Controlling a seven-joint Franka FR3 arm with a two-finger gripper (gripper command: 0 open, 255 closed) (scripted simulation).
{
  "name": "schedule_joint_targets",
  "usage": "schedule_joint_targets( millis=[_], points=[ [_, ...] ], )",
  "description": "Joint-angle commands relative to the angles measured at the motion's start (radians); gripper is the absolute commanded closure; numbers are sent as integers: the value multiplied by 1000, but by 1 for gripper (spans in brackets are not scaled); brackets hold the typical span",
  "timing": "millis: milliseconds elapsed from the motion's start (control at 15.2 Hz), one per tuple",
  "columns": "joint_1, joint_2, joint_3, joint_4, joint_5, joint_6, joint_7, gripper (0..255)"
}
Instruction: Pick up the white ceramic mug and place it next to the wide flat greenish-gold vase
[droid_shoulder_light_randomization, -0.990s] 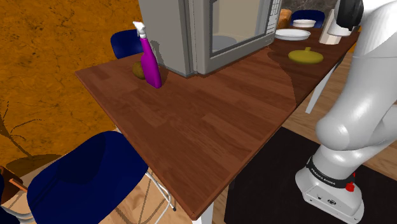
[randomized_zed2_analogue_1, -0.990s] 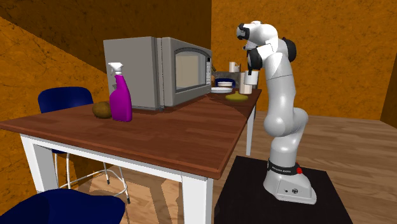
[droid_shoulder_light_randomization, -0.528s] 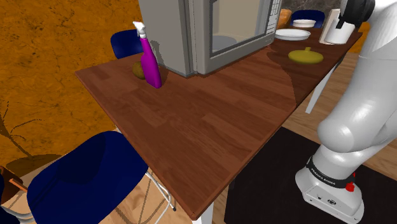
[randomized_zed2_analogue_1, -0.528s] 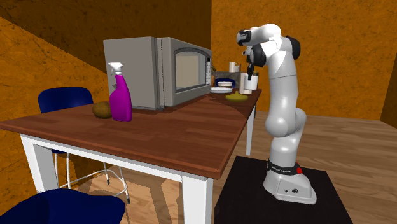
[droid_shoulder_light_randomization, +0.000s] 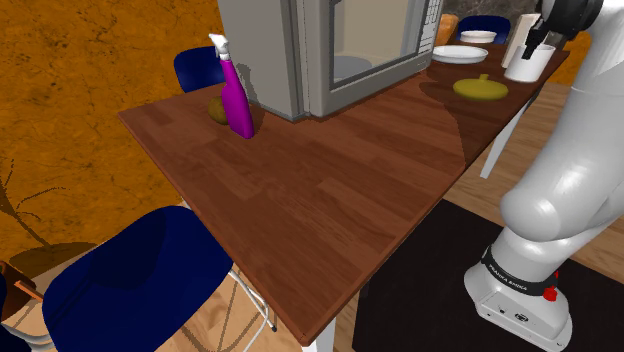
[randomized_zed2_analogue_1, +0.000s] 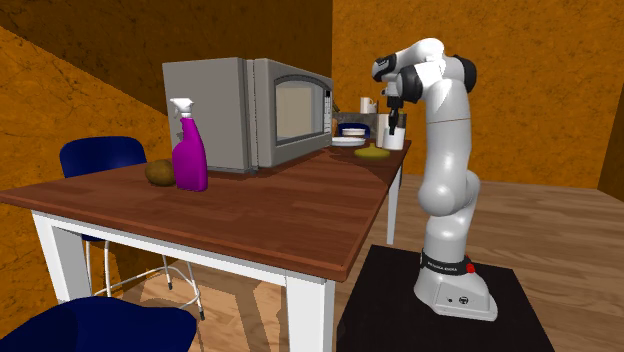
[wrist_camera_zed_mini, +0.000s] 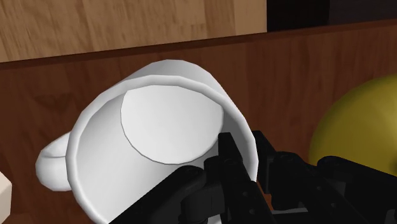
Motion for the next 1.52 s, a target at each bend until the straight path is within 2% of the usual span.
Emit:
schedule_joint_targets(
  millis=[0,528,594,924,1188,1452],
  points=[
    [8,-9,2,-38,-7,33,5,255],
    [10,-11,2,-47,-9,40,6,255],
    [10,-11,2,-47,-9,40,6,0],
    [10,-11,2,-46,-9,40,6,0],
    [-34,43,-6,136,34,-108,-15,0],
    [-34,42,-5,136,34,-108,-15,0]
  ],
)
